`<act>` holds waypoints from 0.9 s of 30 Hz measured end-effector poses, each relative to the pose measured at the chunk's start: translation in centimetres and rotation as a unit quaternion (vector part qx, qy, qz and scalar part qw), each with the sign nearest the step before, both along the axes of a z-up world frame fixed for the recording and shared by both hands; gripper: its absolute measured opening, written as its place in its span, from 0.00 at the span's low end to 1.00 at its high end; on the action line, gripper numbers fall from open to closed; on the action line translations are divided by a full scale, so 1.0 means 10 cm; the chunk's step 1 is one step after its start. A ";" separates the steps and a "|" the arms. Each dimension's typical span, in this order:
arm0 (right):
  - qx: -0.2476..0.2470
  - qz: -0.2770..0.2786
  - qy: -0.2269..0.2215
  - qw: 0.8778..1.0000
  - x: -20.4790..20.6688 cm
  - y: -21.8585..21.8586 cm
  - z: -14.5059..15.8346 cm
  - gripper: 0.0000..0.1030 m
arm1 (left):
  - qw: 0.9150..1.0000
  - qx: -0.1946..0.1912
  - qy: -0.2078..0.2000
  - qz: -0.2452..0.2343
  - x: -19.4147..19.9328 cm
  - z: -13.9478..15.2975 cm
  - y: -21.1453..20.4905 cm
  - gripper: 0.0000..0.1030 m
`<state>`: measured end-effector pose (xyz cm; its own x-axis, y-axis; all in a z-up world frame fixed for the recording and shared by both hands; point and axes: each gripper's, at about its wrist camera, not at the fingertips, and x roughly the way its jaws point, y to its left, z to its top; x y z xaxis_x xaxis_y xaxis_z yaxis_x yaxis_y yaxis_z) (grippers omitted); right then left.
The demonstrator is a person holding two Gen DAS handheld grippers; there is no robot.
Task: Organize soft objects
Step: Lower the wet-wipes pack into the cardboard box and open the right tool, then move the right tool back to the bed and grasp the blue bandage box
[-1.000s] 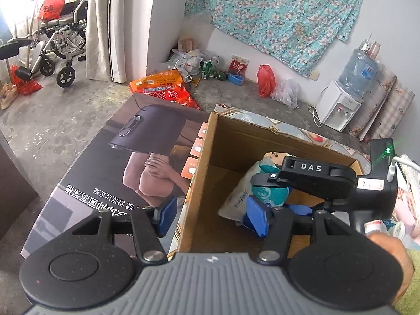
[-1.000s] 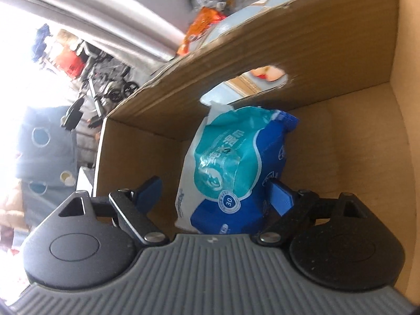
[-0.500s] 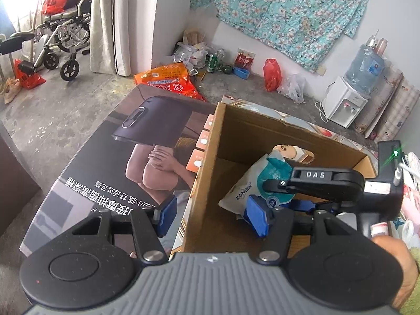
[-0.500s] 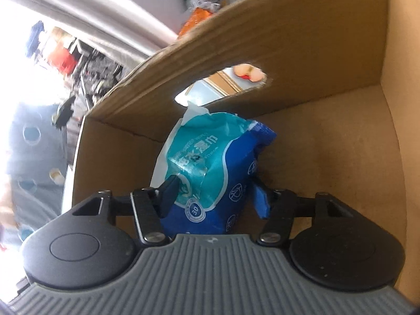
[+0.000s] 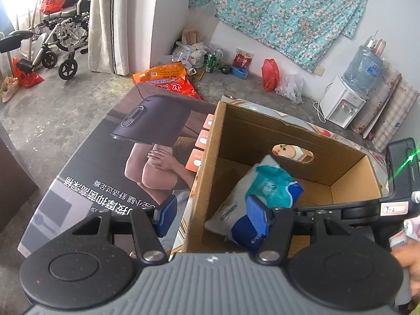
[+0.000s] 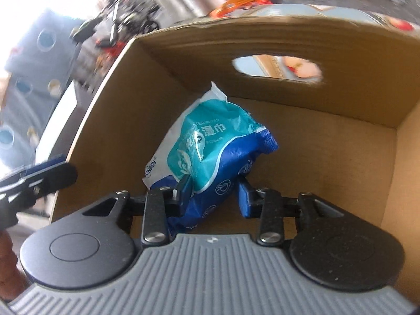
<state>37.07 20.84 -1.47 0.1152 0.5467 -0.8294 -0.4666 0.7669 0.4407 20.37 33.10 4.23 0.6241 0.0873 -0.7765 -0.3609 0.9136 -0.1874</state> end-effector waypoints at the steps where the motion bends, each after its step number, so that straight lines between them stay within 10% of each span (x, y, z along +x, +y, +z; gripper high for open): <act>1: 0.000 0.003 -0.006 1.000 0.02 0.03 0.02 0.34 | 1.000 0.000 0.001 0.001 0.01 -0.01 0.00 0.58; 17: 0.080 -0.069 0.032 0.994 0.25 0.15 -0.19 0.41 | 1.000 0.000 -0.004 -0.003 -0.03 0.01 -0.04 0.61; 27: 0.202 -0.093 -0.051 0.974 -0.18 -0.78 0.82 0.54 | 0.998 0.010 -0.044 -0.053 -0.23 0.33 -0.46 0.64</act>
<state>35.28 13.04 6.70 0.3136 0.7876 -0.5304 -0.3927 0.6162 0.6827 18.05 28.46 7.56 0.6964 0.0311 -0.7170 -0.2442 0.9497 -0.1960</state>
